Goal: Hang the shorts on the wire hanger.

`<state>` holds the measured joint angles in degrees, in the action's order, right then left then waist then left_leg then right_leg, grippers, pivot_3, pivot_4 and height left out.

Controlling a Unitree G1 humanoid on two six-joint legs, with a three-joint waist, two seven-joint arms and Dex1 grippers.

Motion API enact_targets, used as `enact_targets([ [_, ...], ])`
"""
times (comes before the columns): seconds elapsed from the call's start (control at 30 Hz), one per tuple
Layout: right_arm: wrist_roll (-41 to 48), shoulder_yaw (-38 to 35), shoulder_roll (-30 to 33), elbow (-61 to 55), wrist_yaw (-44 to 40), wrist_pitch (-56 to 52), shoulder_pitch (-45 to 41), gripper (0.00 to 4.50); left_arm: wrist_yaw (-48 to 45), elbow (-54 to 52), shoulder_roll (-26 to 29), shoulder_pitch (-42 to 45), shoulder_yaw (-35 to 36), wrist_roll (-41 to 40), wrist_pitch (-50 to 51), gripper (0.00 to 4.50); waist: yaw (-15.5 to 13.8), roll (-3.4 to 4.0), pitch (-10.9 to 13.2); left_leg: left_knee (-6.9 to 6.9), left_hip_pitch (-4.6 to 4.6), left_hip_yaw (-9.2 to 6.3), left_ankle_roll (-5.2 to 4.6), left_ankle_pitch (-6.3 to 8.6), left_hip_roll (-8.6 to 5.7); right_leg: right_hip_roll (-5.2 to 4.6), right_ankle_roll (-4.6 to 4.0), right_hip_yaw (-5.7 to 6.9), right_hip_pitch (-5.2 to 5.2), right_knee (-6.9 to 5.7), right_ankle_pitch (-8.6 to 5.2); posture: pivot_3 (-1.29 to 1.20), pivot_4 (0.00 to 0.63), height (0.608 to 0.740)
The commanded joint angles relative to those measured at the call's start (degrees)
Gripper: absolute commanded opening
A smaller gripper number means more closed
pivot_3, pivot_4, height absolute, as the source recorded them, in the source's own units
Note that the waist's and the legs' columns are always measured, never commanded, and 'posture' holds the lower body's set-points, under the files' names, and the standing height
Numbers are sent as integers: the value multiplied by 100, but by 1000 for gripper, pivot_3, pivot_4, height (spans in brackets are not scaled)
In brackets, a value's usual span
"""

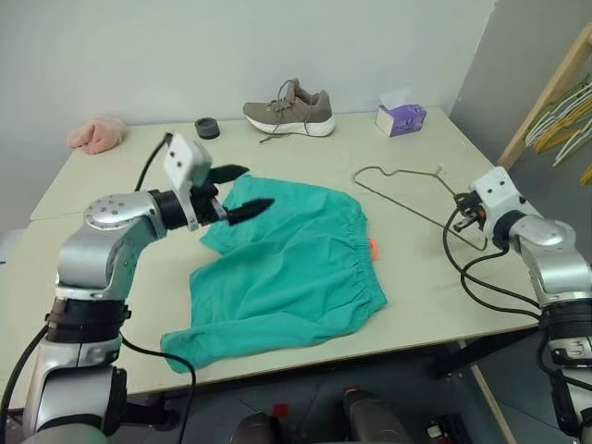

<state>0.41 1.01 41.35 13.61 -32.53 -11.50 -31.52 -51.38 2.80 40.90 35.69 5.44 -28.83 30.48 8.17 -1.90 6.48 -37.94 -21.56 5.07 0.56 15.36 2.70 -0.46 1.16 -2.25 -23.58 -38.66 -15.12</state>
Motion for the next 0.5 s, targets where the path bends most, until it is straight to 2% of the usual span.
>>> enact_targets([
  [0.03, -384, 275, 157, -633, -248, 1076, -40, 20, -327, 139, 100, 142, 191, -331, 425, 4500, 18, 1, 1, 0, 0, 1, 0, 0, 0, -1, 1, -1, -1, 0, 0, -166, 101, 740],
  [0.17, -710, 601, 120, -1074, -417, 1848, -169, 20, -865, 182, 302, 94, 54, -492, 893, 4500, 21, -4, 5, -3, -18, 2, 3, 0, 1, -1, 2, 1, -23, -12, -1, -173, 101, 740],
  [0.3, -778, 851, 39, -1255, -694, 2401, -342, 20, -1149, 225, 362, 56, -145, -341, 891, 4500, 19, -5, 7, -5, -34, 4, 4, -1, 0, -1, 1, -2, -47, -27, -1, -176, 100, 740],
  [0.5, -776, 1050, -184, -1475, -986, 2725, -676, 20, -1610, 81, 490, -142, -480, -176, 876, 4500, 37, -5, 8, -8, -34, 6, 3, -1, 0, -1, -8, -4, -48, -29, 4, -181, 101, 740],
])
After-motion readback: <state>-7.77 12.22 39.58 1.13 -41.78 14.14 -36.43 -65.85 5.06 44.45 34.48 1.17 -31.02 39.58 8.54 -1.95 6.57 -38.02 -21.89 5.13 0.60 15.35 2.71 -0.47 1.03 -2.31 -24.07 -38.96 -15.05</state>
